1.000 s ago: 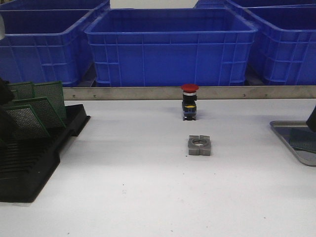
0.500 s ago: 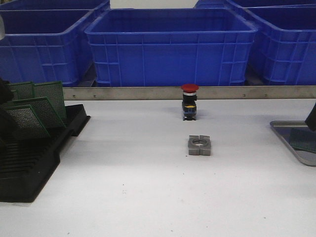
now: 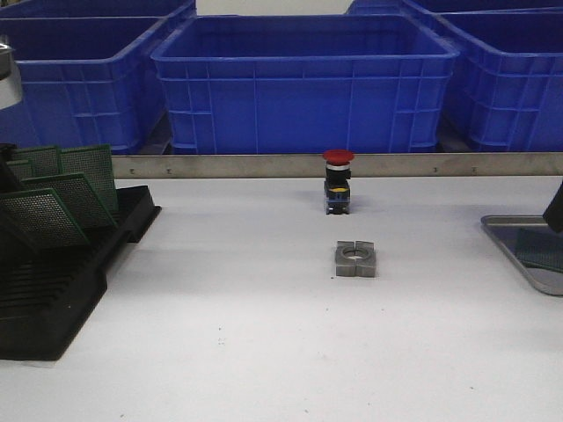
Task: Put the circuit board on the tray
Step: 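Grasp a second green board in the rack with the left gripper and lift, then take the second board from the left gripper with the right gripper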
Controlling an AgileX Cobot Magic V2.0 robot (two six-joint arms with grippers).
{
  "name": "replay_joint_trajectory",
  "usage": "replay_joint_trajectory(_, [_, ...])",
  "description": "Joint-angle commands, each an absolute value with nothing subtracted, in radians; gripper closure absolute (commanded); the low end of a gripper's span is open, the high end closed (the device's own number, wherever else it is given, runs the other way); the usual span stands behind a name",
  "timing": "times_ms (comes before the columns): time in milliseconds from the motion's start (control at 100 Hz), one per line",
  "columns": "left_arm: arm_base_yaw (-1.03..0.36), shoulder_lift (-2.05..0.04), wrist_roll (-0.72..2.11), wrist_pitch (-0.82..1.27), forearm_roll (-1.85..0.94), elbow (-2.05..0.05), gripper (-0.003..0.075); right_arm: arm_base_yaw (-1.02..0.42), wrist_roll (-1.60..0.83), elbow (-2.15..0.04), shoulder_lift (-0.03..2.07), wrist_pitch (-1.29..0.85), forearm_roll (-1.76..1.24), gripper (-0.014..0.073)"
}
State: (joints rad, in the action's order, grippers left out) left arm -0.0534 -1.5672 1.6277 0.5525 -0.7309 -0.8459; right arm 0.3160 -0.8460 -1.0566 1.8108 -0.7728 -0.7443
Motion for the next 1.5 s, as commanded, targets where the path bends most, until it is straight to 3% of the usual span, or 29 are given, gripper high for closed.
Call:
replay_joint_trajectory(0, [-0.054, -1.539, 1.618, 0.540, -0.766, -0.875, 0.0335, 0.321, -0.854, -1.083, 1.767, -0.790, -0.778, -0.0034])
replay_joint_trajectory(170, [-0.054, -1.539, 1.621, 0.523, -0.769, -0.881, 0.0745, 0.321, -0.854, -1.083, 1.767, -0.789, -0.778, -0.0034])
replay_joint_trajectory(380, [-0.064, -1.505, 1.623, 0.529, -0.829, -0.881, 0.0741, 0.321, -0.854, -1.083, 1.767, -0.789, -0.778, -0.0034])
replay_joint_trajectory(800, [-0.210, -1.409, 1.629, 0.681, -0.839, -0.883, 0.0741, 0.266, -0.960, -1.090, 1.713, -0.894, -0.798, -0.0034])
replay_joint_trajectory(1070, [-0.265, -1.409, 1.632, 0.801, -0.964, -0.883, 0.0741, -0.018, -1.271, -1.090, 1.624, -0.933, -0.802, -0.0034])
replay_joint_trajectory(1490, [-0.275, -1.409, 1.736, 0.994, -1.147, -0.883, 0.0741, -0.407, -1.461, -1.090, 1.623, -0.964, -0.872, 0.0025])
